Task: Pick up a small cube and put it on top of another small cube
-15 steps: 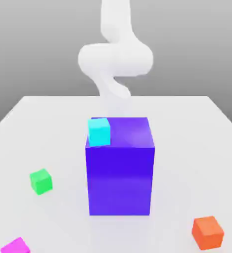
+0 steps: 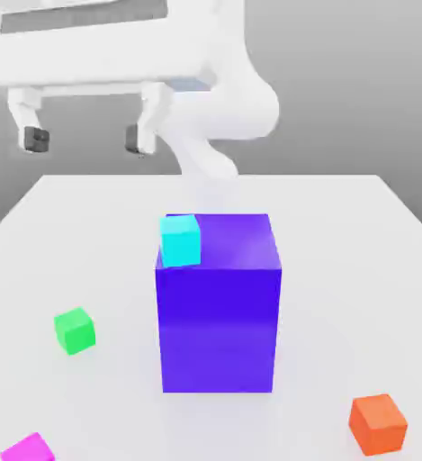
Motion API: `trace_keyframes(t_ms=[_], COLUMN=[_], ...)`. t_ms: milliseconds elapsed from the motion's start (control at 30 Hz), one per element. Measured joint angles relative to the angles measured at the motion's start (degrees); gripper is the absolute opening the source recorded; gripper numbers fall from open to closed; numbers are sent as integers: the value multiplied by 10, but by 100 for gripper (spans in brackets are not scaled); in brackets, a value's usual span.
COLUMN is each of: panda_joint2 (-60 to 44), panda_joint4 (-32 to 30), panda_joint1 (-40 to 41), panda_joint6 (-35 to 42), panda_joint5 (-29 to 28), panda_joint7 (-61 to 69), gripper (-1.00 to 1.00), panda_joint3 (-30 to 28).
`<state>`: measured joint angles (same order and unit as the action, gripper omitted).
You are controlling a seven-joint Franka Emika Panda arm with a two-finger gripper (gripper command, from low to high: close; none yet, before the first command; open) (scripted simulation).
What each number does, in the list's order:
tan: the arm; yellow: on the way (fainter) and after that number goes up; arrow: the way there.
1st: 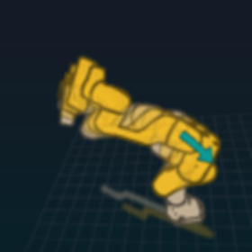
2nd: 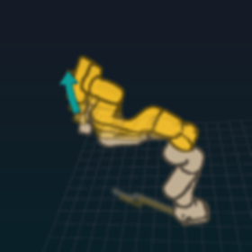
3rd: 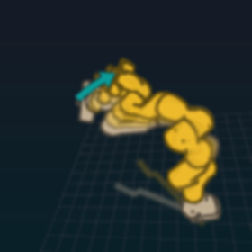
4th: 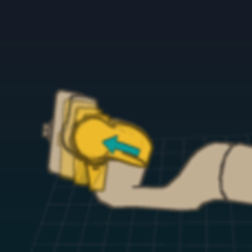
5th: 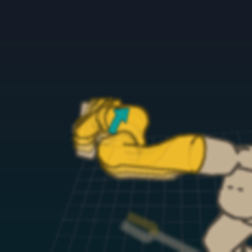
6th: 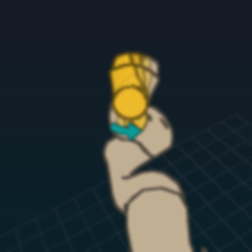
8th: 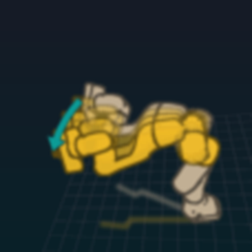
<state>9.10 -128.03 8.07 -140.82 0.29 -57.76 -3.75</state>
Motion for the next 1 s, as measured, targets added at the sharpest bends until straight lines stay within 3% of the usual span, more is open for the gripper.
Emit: trace_keyframes(t_ms=[500, 633, 667, 867, 1000], panda_joint2=[-313, -397, -415, -424, -370], panda_joint4=[32, 49, 53, 55, 42], panda_joint1=[66, 79, 82, 83, 76], panda_joint6=[-75, -127, -141, -148, -106], panda_joint5=[50, 69, 72, 74, 64], panda_joint7=[-68, -62, -60, -59, -67], gripper=[0, 0, -100, -100, -100], panda_joint3=[-34, -26, -22, -20, -30])
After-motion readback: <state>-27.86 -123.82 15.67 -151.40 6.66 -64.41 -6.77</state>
